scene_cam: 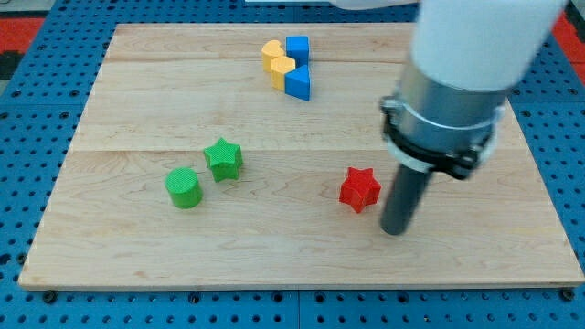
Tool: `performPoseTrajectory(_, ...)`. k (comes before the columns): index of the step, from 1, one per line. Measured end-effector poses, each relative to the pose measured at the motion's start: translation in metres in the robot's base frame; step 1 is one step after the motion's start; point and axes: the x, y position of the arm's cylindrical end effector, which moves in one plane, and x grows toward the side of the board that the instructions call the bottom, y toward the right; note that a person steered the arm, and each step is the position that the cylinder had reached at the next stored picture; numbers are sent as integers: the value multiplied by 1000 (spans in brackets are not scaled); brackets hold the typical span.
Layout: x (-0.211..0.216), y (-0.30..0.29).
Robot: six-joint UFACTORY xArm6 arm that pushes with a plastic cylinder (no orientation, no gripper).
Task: Slide the red star closer to the red circle
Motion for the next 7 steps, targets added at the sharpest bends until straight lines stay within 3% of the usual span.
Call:
performPoseTrajectory(2,-54,-16)
performPoseTrajectory(4,-36,-73)
performPoseTrajectory(5,-74,-75)
performPoseTrajectory(6,-102,-21)
performPoseTrajectory(7,-97,18)
